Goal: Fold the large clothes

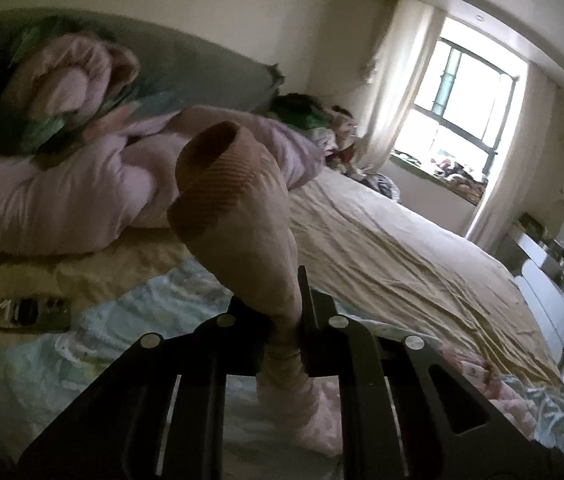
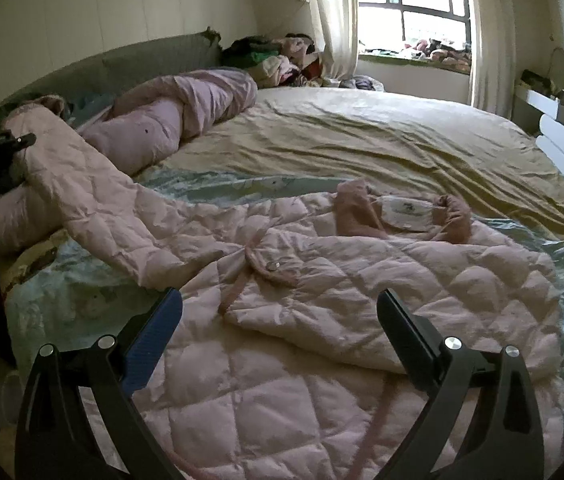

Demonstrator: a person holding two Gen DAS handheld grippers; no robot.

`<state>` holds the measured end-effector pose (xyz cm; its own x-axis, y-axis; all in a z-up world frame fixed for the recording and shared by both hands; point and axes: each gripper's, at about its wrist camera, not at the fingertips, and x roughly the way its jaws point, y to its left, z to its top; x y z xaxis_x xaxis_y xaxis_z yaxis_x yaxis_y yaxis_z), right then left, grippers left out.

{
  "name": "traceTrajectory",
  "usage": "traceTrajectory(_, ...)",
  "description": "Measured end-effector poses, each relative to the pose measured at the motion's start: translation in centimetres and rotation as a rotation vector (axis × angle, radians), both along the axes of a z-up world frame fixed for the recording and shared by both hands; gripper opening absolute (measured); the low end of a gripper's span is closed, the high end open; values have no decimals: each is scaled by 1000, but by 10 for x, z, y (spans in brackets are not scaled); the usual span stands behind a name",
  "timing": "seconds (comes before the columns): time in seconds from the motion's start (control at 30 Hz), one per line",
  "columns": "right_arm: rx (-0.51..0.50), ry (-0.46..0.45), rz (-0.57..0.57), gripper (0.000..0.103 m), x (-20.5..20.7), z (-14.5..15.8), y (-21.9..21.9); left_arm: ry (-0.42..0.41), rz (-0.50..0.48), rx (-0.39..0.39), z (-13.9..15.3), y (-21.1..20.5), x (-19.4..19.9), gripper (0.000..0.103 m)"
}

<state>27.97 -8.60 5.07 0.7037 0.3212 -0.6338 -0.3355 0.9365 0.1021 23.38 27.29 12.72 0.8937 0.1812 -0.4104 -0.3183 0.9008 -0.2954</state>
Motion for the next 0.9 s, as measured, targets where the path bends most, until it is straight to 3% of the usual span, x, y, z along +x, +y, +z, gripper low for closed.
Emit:
traceTrajectory(0.53, 65, 38, -157, 97, -34, -10, -92, -21, -245, 121, 25, -148, -6, 4)
traceTrajectory(0.9, 83, 51, -330, 97, -56, -24, -178, 27, -508, 159, -15, -267, 6, 4)
